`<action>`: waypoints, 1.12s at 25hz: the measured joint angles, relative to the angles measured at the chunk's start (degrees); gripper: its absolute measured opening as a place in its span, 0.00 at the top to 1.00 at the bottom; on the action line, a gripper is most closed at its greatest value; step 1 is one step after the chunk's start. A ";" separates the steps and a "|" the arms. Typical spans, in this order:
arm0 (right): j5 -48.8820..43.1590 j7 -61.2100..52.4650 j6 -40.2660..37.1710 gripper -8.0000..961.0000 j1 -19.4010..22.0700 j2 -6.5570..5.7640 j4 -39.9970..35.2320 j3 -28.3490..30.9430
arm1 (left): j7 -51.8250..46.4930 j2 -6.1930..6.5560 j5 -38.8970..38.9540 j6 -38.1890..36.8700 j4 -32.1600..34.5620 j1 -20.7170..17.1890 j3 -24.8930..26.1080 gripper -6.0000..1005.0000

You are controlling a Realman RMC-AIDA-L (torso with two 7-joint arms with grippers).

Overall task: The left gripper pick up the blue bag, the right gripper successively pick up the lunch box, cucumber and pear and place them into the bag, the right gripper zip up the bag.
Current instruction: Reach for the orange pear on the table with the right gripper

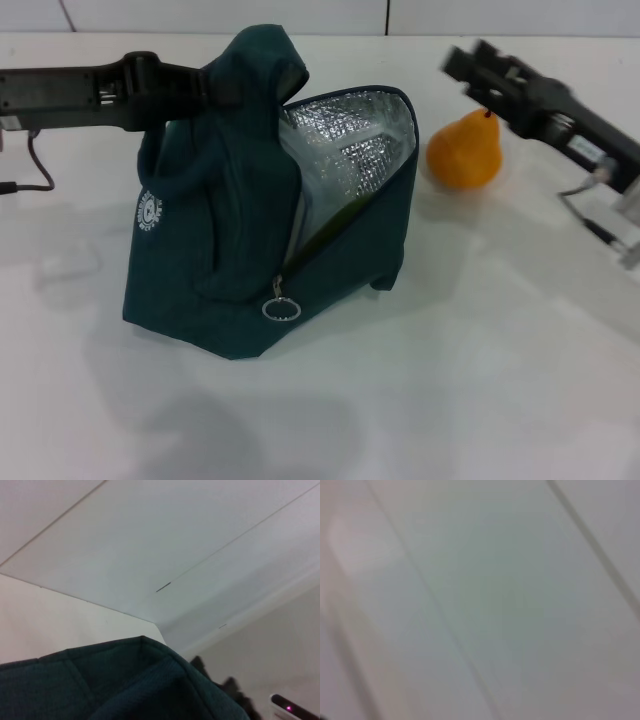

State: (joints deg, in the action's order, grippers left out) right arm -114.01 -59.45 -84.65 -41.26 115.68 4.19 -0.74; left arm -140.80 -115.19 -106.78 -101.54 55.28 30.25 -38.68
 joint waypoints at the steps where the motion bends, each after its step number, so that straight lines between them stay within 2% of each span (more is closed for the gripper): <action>1: 0.00 -0.23 0.79 0.28 0.78 -0.01 -1.79 -0.02 | -0.01 -0.03 0.00 -0.01 0.00 -0.01 0.01 0.90; 6: -0.55 -0.46 7.00 0.28 1.34 -0.10 -8.68 -2.68 | -0.03 -0.17 0.00 0.01 0.00 -0.01 0.01 0.90; 10: -0.45 0.53 12.09 0.28 0.63 -0.11 -11.01 -4.49 | -0.04 -0.26 -0.05 0.09 0.00 -0.01 -0.01 0.90; 21: -0.44 5.04 19.04 0.28 -1.93 0.12 -10.80 -6.37 | 0.22 -0.26 -0.07 0.27 -0.88 -0.10 0.01 0.90; 26: -0.15 6.16 21.49 0.41 -3.20 0.28 -10.81 -8.94 | 0.32 -0.21 -0.16 0.32 -0.88 -0.06 0.01 0.90; 28: -0.08 6.99 21.62 0.55 -3.37 0.34 -10.77 -9.08 | 0.37 -0.21 -0.18 0.32 -0.88 0.00 0.01 0.90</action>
State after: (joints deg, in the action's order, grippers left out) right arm -114.08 -52.46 -63.03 -44.63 116.02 -6.58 -9.83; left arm -140.44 -115.40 -106.96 -101.22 54.40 30.24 -38.67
